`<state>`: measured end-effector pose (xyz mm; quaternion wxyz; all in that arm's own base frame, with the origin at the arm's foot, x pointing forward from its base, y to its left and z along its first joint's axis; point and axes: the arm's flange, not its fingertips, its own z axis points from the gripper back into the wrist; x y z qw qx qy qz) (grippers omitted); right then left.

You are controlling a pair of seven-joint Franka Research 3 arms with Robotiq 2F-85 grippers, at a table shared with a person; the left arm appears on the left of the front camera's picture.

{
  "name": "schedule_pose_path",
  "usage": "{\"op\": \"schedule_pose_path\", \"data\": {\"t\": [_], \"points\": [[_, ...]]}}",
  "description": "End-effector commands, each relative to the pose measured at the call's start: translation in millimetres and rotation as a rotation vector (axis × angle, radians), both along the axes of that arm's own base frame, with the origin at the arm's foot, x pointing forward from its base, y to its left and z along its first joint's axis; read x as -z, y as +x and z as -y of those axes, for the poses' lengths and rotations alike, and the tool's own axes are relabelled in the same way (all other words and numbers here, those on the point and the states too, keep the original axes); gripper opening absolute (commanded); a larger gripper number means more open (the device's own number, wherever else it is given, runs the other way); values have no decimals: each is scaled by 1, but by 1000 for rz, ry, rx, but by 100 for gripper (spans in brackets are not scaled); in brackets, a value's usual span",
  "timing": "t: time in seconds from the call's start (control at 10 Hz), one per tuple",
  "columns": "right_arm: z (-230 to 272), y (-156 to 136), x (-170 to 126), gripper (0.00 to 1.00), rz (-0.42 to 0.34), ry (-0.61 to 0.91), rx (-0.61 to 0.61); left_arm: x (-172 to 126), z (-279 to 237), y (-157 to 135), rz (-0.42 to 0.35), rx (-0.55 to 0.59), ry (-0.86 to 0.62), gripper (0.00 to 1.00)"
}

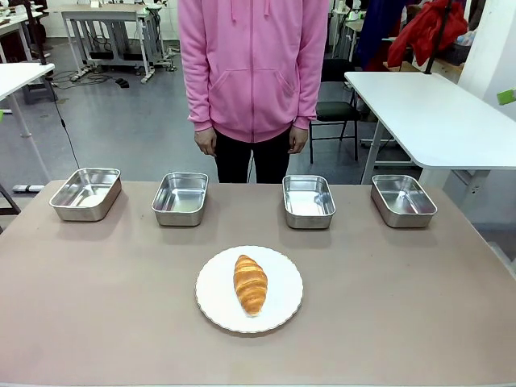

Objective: Place the bread in the container.
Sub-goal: Place the Butter Roll into the Airtight Container indicated by the human.

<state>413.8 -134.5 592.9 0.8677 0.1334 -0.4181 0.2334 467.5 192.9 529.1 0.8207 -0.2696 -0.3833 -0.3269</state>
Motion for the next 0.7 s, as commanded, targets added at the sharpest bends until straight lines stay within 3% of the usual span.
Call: {"op": "schedule_pose_path", "data": {"t": [0.0, 0.6], "points": [[1, 1, 1, 100, 15, 9, -15, 1, -1, -1, 8, 9, 8, 100], [1, 1, 1, 100, 15, 9, -15, 1, -1, -1, 8, 9, 8, 100]]}}
